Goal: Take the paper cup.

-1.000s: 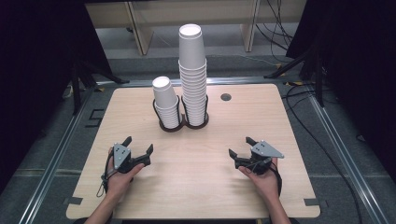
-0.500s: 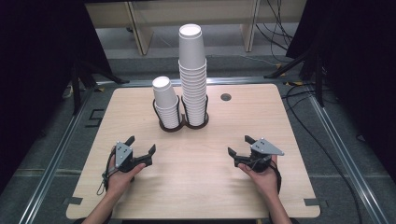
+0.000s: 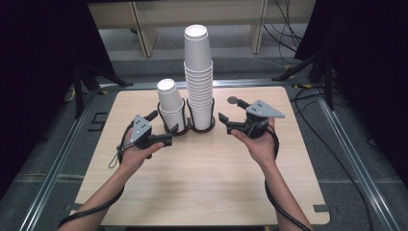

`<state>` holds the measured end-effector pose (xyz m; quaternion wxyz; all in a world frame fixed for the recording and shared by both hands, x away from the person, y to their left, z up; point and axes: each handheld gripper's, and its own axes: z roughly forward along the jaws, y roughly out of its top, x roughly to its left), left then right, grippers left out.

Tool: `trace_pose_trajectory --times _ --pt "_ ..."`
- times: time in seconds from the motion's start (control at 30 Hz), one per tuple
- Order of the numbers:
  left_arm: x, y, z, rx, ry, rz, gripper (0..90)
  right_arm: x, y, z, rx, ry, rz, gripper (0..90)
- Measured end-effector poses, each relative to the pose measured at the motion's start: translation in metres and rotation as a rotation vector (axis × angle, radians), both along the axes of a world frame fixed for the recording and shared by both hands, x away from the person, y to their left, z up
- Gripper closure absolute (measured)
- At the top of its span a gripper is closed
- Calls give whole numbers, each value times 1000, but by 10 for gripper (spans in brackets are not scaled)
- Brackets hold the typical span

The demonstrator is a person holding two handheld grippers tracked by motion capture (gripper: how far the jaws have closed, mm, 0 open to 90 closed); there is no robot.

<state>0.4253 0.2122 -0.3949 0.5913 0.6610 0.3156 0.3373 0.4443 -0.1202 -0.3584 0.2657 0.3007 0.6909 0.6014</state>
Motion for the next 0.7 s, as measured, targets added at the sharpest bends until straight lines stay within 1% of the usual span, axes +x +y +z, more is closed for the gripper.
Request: trace_pose_trajectory --times 0.03,0.07,0.1,0.13,0.2,0.23,0.27,0.3,0.33,0.37,0.4,0.43,0.47,0.5,0.53,0.57,0.6,0.63,0.67,0.7 --pt "9 -7 10 18 -29 -22 81 8 7 12 14 1 5 154" --pt "9 -7 10 18 -29 -22 80 13 10 17 5 -7 7 153" --pt "13 -10 15 27 -32 -31 80 13 10 17 5 -7 7 153" --pt "17 -13 20 30 -36 -34 80 17 13 23 -6 -16 13 153" --pt "26 -18 28 27 -44 -40 79 24 20 33 5 -9 23 151" --pt "30 -20 32 30 -47 -42 78 32 25 42 -10 -40 19 151" --pt "34 -23 36 28 -51 -41 78 32 25 42 -10 -40 19 151" --pt "38 -24 40 26 -55 -41 78 34 28 47 -2 -28 30 150" --pt "42 -26 43 24 -56 -40 78 36 31 51 -7 -42 21 149" --pt "45 -28 46 19 -57 -40 78 39 33 55 -10 -42 25 149" --pt "51 -33 52 20 -56 -42 77 44 37 63 -5 -42 19 148" --pt "51 -33 52 20 -56 -42 75 47 39 68 0 -47 23 148" --pt "57 -39 57 29 -53 -48 74 50 41 73 9 -45 26 148" --pt "57 -39 57 29 -53 -48 72 50 41 73 9 -45 26 148" --pt "61 -42 59 30 -50 -51 72 54 42 79 5 -63 22 148" --pt "64 -45 61 28 -47 -51 72 57 45 84 15 -58 19 147" --pt "67 -48 63 28 -44 -51 71 61 46 90 11 -64 18 147" --pt "70 -51 65 27 -44 -51 70 64 49 95 19 -50 19 147" --pt "73 -53 67 25 -43 -50 69 69 51 100 14 -66 16 148" --pt "76 -56 68 29 -40 -47 69 73 54 104 25 -52 20 148"
